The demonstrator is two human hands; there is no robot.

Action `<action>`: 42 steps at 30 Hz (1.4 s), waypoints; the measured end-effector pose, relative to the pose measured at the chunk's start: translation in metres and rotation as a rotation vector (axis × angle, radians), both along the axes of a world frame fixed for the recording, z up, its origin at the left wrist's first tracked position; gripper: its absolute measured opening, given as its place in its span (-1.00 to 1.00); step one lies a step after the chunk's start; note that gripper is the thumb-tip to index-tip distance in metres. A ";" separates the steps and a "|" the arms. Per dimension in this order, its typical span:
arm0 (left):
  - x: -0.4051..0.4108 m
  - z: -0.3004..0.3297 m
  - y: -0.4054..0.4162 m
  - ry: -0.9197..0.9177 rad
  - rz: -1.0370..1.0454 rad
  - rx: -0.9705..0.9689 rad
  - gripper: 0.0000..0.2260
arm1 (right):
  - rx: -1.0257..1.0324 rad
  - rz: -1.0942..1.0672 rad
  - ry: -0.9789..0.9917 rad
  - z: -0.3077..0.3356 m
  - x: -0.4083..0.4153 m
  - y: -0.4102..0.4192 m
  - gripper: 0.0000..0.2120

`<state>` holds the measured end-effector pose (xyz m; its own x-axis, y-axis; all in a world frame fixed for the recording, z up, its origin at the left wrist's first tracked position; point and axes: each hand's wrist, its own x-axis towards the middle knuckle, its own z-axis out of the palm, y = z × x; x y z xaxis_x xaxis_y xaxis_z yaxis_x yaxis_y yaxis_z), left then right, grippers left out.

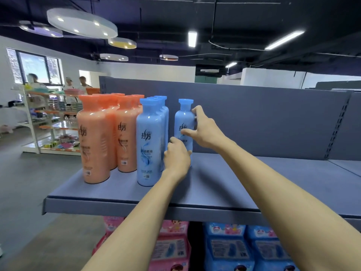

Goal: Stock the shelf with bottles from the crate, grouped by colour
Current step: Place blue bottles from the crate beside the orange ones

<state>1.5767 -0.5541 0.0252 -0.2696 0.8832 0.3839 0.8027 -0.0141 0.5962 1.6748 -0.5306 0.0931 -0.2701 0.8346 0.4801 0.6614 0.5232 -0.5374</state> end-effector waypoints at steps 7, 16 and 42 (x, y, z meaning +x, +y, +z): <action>0.002 0.001 0.043 0.006 0.078 -0.043 -0.56 | -0.029 0.014 -0.011 0.003 -0.006 0.040 -0.53; -0.001 0.000 0.078 0.054 0.110 -0.051 -0.58 | -0.036 0.006 -0.023 0.004 -0.014 0.072 -0.54; 0.005 0.001 0.022 0.211 0.052 -0.082 -0.70 | -0.012 -0.202 -0.300 0.012 -0.003 0.014 -0.47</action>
